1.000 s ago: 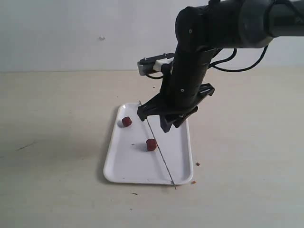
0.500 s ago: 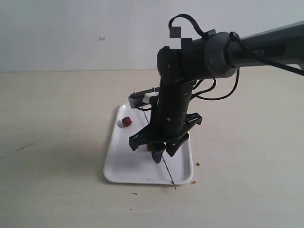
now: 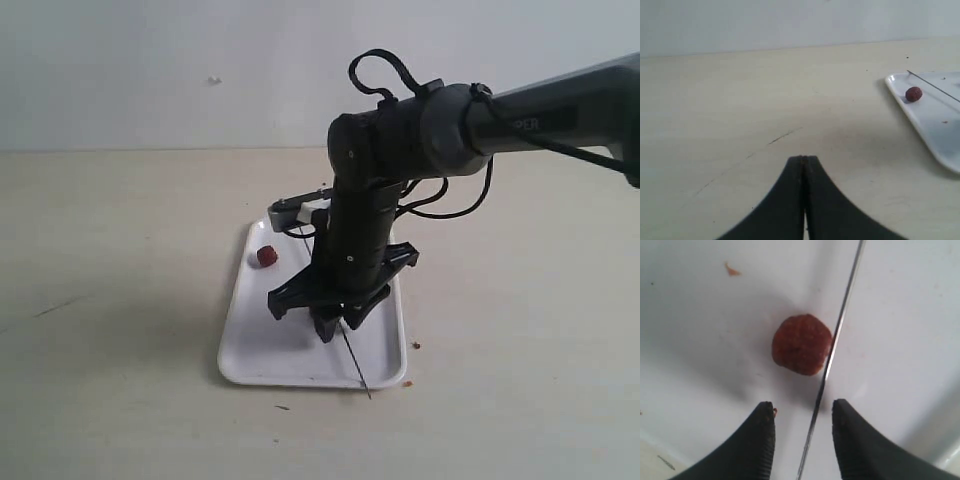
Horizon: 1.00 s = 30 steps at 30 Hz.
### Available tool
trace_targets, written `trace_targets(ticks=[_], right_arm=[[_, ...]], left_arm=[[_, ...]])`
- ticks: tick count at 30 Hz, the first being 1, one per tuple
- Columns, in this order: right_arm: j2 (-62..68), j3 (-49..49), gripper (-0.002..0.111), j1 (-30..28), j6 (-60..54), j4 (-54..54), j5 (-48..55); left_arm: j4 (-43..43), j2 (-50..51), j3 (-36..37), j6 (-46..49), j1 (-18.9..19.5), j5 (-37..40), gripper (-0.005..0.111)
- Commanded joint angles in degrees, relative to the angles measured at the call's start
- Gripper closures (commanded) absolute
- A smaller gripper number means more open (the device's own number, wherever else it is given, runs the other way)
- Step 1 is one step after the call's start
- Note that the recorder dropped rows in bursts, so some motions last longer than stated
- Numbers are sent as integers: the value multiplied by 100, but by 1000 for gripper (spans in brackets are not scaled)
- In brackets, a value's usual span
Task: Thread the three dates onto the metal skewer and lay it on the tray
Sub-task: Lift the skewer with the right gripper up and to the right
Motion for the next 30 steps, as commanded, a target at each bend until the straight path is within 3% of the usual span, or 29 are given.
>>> trace_targets(ticks=[1,15,25,30], right_arm=[[75,-32,71,22,5,-40,-56],[98,28,72,22,5,-79,106],[98,78,108,22,32,-161,137],[85,78,108,22,158,-172,30]], left_arm=[[18,-35,-14,0,17,-64,107],[18,-35,-14,0,17,-64,107],[18,-35,-14,0,17,-64,107],[18,-35,-14,0,17,-64,107]])
